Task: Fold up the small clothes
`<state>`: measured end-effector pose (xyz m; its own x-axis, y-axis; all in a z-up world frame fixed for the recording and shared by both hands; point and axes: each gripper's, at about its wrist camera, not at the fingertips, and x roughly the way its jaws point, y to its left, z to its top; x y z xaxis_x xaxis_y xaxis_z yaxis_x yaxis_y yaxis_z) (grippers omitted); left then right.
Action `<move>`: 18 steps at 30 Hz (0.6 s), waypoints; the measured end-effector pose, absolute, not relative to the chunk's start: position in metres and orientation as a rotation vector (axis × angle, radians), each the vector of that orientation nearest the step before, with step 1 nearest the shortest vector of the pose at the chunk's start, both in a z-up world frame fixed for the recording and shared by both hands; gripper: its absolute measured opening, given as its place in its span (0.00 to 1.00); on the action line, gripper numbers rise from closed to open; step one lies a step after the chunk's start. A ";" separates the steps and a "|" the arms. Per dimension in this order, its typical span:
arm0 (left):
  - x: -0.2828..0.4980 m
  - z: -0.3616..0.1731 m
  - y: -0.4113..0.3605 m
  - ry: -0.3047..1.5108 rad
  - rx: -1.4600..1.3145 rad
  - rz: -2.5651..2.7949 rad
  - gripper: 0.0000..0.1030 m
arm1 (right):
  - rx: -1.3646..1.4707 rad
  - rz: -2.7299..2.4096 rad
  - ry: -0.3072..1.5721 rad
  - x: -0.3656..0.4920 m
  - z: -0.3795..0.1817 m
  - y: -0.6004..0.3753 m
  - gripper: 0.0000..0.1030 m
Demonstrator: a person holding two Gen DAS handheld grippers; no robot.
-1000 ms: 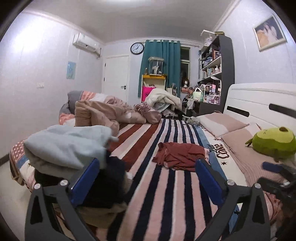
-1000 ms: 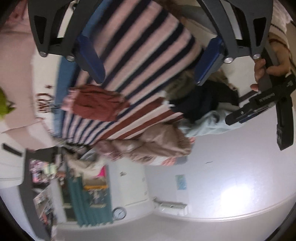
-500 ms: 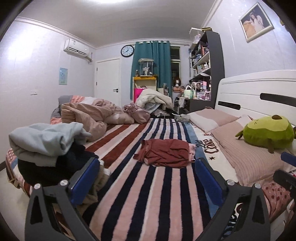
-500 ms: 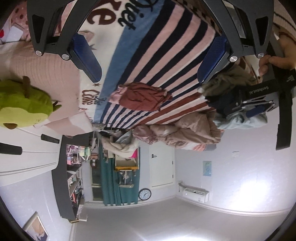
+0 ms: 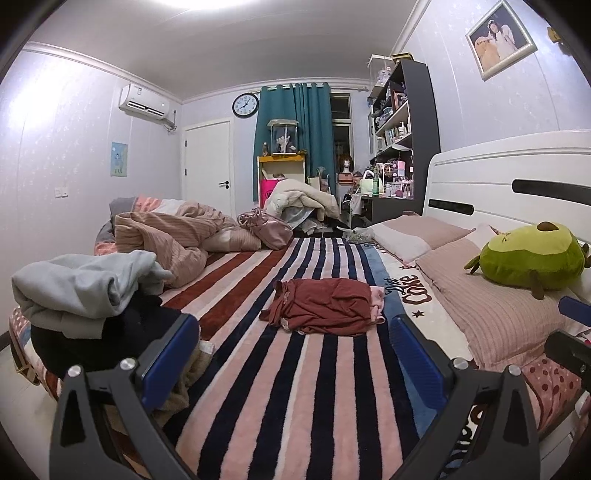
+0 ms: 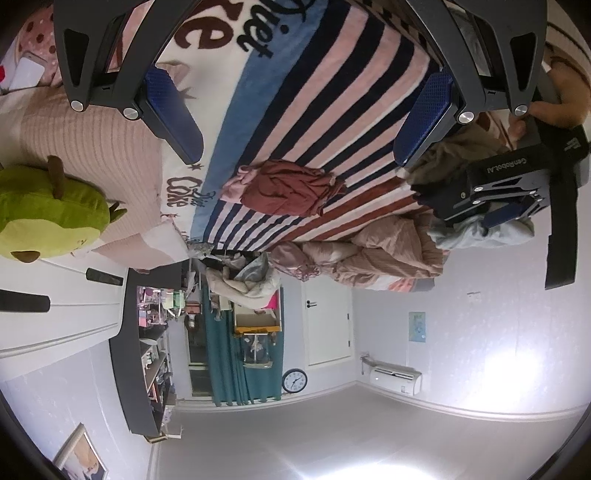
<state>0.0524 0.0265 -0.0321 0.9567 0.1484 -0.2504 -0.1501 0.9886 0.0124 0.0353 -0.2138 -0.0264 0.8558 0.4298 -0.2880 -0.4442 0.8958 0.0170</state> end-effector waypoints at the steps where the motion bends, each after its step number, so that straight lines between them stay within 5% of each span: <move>1: 0.052 -0.032 0.027 0.254 -0.005 0.150 0.99 | -0.050 0.462 0.291 0.036 -0.026 -0.215 1.00; 18: 0.052 -0.033 0.027 0.255 -0.004 0.149 0.99 | -0.045 0.461 0.287 0.038 -0.024 -0.215 1.00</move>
